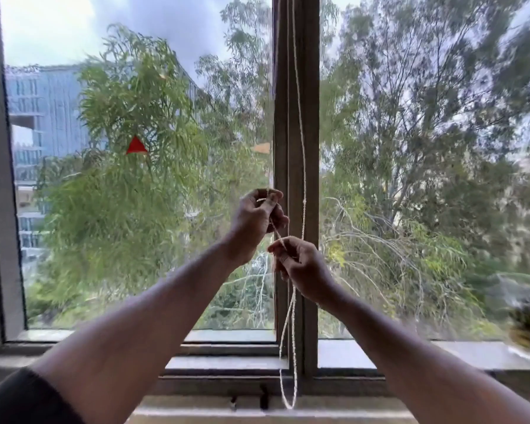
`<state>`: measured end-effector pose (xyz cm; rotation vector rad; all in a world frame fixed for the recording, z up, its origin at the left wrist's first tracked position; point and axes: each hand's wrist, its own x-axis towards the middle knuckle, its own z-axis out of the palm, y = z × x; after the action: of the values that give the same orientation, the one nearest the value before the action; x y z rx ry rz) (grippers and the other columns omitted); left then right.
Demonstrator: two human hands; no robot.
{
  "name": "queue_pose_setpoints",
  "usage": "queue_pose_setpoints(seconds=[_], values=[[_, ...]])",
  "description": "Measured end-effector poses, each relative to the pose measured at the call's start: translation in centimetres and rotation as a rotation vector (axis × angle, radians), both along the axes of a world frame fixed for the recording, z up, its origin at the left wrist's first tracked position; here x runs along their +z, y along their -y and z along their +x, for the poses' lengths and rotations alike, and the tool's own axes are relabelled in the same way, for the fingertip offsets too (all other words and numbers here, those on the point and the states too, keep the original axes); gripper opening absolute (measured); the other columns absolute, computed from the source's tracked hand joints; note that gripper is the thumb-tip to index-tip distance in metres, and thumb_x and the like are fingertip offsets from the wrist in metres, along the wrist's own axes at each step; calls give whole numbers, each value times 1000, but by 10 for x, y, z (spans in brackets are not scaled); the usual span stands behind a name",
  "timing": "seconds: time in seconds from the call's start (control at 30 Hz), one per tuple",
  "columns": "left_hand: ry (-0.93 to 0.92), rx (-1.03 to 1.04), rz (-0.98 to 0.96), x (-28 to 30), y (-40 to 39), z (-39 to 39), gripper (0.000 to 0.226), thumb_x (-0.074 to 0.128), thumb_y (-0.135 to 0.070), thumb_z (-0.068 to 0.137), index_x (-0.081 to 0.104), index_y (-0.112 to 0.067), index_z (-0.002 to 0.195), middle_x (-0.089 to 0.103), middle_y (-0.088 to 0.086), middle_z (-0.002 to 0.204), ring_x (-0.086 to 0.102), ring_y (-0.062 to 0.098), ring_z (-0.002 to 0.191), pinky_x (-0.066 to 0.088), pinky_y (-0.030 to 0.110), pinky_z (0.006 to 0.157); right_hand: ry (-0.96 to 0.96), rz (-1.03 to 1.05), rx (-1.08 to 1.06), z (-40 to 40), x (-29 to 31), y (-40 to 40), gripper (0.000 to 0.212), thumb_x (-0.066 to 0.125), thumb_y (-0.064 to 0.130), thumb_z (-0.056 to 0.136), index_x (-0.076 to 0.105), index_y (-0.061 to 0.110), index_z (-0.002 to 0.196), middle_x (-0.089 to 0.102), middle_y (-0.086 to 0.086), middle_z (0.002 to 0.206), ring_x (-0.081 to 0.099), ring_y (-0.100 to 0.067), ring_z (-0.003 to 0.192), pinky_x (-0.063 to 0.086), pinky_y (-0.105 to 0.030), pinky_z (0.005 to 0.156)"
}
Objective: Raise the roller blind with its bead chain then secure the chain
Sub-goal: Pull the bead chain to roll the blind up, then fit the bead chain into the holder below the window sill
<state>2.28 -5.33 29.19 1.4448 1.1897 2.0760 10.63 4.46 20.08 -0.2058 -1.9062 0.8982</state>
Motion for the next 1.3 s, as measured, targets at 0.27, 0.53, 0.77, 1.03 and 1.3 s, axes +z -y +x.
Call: queue_pose_setpoints(seconds=[0.27,0.53,0.77,1.03,1.3], values=[[-88,-34,-141,-95,4,-20,12,53,-3,100,62,2,106,61,9,67,60,18,56,53,29,55,140,-118,76,-14,-81,23,35,61,-4,96,68,27,81,64,2,63,58,-11,55,50,-27,58],[-30,-55,-251,-173,-13,-36,9,55,-5,98,64,-4,101,61,7,67,59,20,60,54,29,59,252,-261,82,-15,-152,18,25,63,-1,96,70,19,83,68,-8,71,62,-16,64,52,-28,65],[-63,29,-299,-239,-37,-55,10,55,1,97,65,-1,97,59,10,63,57,20,56,51,32,57,400,-295,123,-21,-218,-15,11,60,-3,93,71,-2,95,69,-16,76,65,-22,69,58,-44,68],[-29,105,-447,-312,-78,-67,11,56,-2,98,67,2,99,60,3,60,57,23,58,50,29,56,499,-220,91,-30,-284,-67,8,69,23,85,73,17,84,76,-7,77,73,-26,71,59,-53,74],[-44,188,-603,-369,-120,-64,13,60,-4,95,70,-12,92,67,-1,69,64,14,65,58,34,66,470,-162,128,-38,-331,-103,25,59,23,90,67,11,111,76,-5,103,71,-16,95,57,-42,86]])
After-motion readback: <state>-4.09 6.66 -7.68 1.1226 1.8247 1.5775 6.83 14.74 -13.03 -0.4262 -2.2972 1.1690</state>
